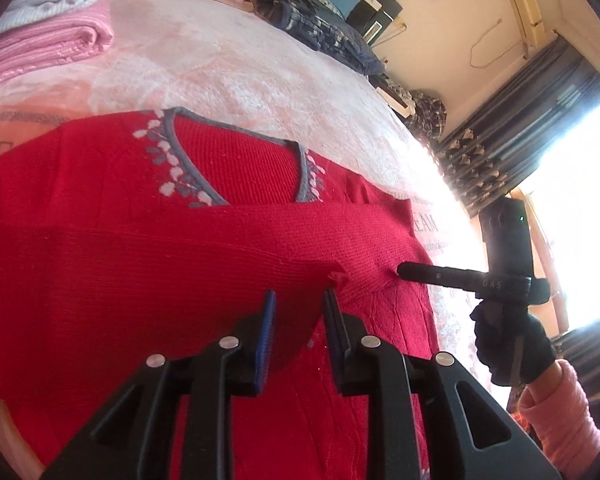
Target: Fold small clothes
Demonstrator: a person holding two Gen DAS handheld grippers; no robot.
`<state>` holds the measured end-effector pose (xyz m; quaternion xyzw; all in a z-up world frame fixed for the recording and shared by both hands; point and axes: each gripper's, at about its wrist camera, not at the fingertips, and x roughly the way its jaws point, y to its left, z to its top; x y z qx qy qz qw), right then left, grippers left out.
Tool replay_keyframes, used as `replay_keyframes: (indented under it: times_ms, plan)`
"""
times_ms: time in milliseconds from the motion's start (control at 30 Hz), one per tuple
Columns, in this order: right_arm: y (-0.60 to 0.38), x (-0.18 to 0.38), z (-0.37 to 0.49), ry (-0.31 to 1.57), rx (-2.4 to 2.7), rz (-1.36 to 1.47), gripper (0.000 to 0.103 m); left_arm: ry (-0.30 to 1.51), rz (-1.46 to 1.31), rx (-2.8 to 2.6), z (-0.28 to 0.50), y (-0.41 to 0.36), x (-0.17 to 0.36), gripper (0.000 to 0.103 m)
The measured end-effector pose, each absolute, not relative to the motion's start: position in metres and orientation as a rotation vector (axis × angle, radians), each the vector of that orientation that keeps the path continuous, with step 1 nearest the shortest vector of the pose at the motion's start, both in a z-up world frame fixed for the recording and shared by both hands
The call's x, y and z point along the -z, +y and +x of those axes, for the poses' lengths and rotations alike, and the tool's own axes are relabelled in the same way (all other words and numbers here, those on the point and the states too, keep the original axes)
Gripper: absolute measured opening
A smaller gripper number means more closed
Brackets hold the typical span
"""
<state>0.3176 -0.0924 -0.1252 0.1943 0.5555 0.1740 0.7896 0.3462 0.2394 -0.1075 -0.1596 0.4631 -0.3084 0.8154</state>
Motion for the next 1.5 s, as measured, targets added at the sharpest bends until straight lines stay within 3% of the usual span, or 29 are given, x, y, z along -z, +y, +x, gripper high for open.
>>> replay_keyframes:
  times_ms: [267, 467, 600, 633, 733, 800, 1233, 1500]
  plan:
    - [-0.05, 0.126, 0.32, 1.258, -0.513, 0.443, 0.058, 0.922, -0.394, 0.421, 0.355, 0.336, 0.092, 0.037]
    - [-0.011, 0.138, 0.321, 1.334, -0.581, 0.42, 0.052, 1.079, -0.356, 0.237, 0.365, 0.375, 0.141, 0.037]
    - [0.0, 0.142, 0.325, 1.331, -0.578, 0.411, 0.049, 1.056, -0.444, 0.265, 0.364, 0.386, 0.146, 0.038]
    - [0.002, 0.143, 0.327, 1.327, -0.571, 0.411, 0.044, 1.045, -0.455, 0.264, 0.363, 0.389, 0.144, 0.038]
    - [0.003, 0.145, 0.328, 1.315, -0.566, 0.397, 0.016, 0.974, -0.451, 0.255, 0.359, 0.394, 0.129, 0.04]
    - [0.004, 0.146, 0.327, 1.31, -0.583, 0.401, 0.003, 0.931, -0.423, 0.229, 0.356, 0.396, 0.119, 0.047]
    - [-0.05, 0.066, 0.329, 1.084, -0.544, 0.343, 0.002, 0.837, -0.354, 0.14, 0.359, 0.399, 0.097, 0.047]
    - [-0.122, 0.085, 0.334, 1.096, -0.389, 0.412, 0.002, 0.89, -0.229, 0.203, 0.363, 0.354, 0.111, 0.047]
